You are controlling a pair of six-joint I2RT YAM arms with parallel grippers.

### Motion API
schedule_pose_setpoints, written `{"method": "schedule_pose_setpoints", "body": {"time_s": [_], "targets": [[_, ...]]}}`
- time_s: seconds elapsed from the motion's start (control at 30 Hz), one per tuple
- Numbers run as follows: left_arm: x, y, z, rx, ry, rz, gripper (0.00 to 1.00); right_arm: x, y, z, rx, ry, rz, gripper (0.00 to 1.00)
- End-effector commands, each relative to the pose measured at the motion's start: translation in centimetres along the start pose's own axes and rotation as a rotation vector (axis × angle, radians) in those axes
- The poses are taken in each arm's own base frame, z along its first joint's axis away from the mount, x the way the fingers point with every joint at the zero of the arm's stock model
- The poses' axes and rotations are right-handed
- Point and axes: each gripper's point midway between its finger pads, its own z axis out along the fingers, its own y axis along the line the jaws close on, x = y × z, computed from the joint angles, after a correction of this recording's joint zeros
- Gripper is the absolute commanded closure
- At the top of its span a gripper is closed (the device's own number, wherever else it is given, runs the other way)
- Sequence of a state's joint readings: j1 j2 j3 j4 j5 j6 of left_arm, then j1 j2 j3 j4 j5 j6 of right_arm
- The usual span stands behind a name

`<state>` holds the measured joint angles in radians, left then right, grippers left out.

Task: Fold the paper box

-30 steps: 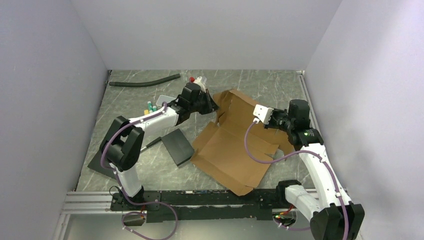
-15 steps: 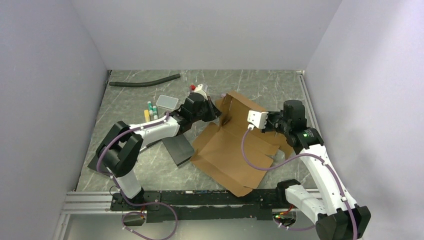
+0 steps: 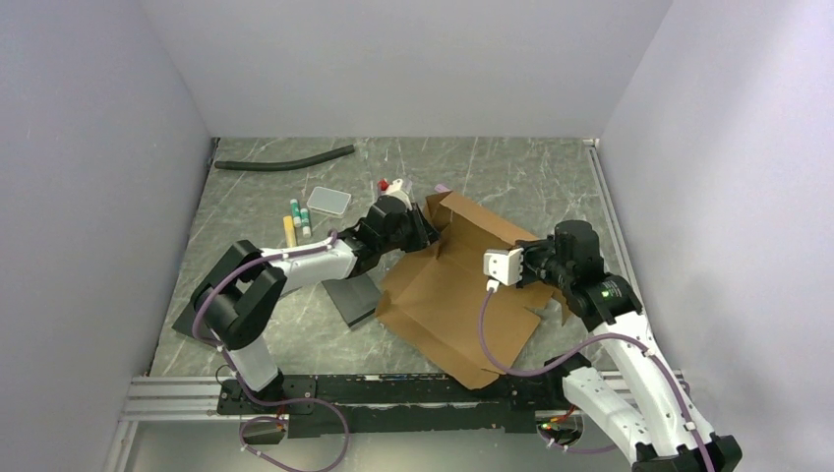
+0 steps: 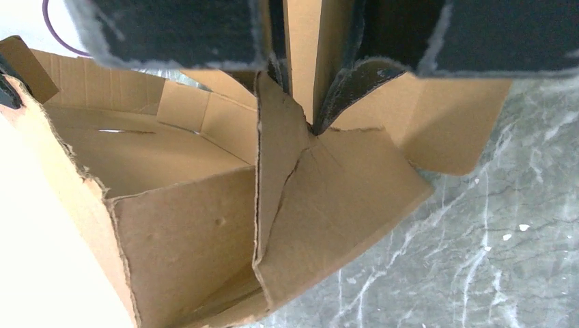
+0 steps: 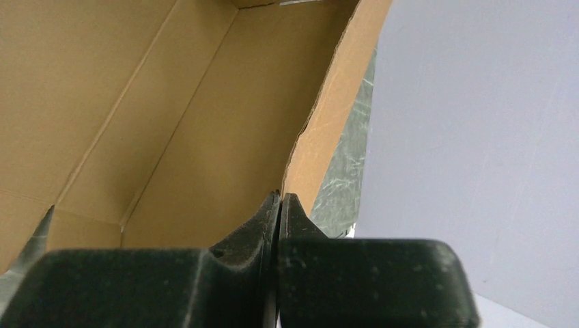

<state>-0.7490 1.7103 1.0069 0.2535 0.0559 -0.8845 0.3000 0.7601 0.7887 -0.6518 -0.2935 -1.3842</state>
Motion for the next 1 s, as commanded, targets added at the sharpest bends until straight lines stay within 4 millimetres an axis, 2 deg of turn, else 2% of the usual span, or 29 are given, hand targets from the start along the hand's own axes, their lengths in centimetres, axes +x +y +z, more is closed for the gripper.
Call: {"method": "schedule_pose_setpoints", "body": {"time_s": [0.0, 0.17, 0.3, 0.5, 0.7, 0.87, 0.97], "targets": [[-0.7, -2.4, -0.4, 0.107, -0.037, -0.002, 0.76, -0.9, 2.8, 0.5, -0.09, -0.056, -0.032, 1.0], [0.0, -3.0, -0.5, 0.168, -0.015, 0.051, 0.59, -0.7, 3.2, 0.6, -0.086, -0.052, -0.03, 1.0], [0.3, -3.5, -0.9, 0.234, -0.006, 0.135, 0.4, -0.7, 3.2, 0.6, -0.074, -0.054, -0.02, 1.0], [0.2, -3.5, -2.7, 0.401, 0.01, 0.198, 0.34, -0.4, 3.4, 0.7, -0.061, -0.044, -0.001, 1.0], [0.3, -2.6, -5.3, 0.474, 0.031, 0.276, 0.3, 0.3, 4.3, 1.0, -0.074, -0.019, -0.006, 1.0], [-0.4, -1.6, -7.9, 0.422, -0.016, 0.417, 0.28, 0.7, 4.6, 1.1, -0.073, -0.004, -0.008, 1.0], [-1.5, 1.1, -8.8, 0.256, -0.065, 0.54, 0.28, 0.6, 4.7, 1.2, -0.076, -0.007, -0.007, 1.0]]}}
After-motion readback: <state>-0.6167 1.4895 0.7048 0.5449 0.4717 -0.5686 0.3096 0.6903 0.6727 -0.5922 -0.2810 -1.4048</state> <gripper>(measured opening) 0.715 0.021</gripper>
